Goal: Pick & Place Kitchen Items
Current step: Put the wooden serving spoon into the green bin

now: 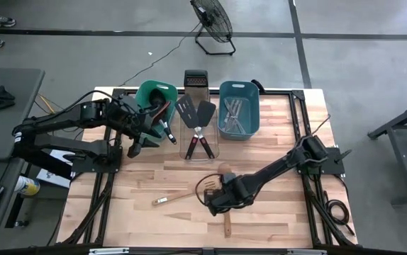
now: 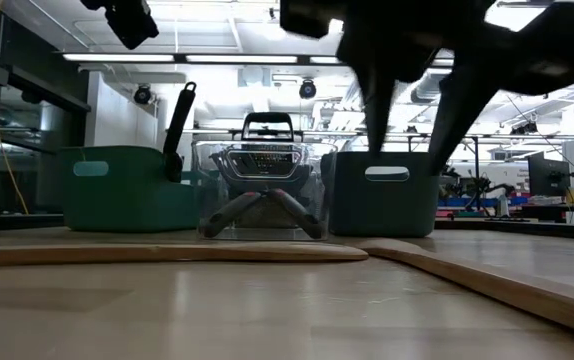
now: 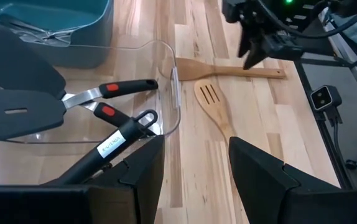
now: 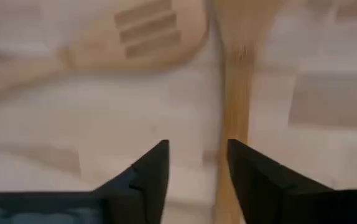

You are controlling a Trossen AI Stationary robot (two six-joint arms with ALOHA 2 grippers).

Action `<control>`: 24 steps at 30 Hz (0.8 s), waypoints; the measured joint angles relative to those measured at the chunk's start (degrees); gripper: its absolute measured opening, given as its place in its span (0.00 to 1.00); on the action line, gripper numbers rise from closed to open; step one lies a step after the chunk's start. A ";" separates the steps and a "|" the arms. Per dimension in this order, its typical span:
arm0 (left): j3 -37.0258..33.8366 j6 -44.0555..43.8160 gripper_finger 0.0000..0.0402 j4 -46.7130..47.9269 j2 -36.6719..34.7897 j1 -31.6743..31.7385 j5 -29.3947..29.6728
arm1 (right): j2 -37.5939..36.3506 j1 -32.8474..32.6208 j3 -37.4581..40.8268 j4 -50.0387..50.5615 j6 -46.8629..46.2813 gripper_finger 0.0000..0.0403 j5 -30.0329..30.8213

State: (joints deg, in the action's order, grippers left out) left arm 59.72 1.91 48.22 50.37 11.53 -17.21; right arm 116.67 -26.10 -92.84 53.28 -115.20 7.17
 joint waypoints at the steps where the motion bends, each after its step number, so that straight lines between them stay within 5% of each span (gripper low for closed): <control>1: 0.00 0.00 0.44 -0.06 0.00 0.00 0.00 | 0.07 0.20 0.00 0.45 0.23 0.43 1.74; 8: 0.00 -0.02 0.44 0.44 0.00 0.02 0.04 | 3.04 -0.28 0.04 1.02 -3.03 0.57 12.25; 24: 0.00 -0.04 0.44 1.10 0.00 0.09 0.39 | 6.54 -3.10 0.02 6.47 -5.77 0.51 13.69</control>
State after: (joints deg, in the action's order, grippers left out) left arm 59.72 1.87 49.32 50.37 11.62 -16.82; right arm 123.21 -29.20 -92.82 59.74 -120.97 20.86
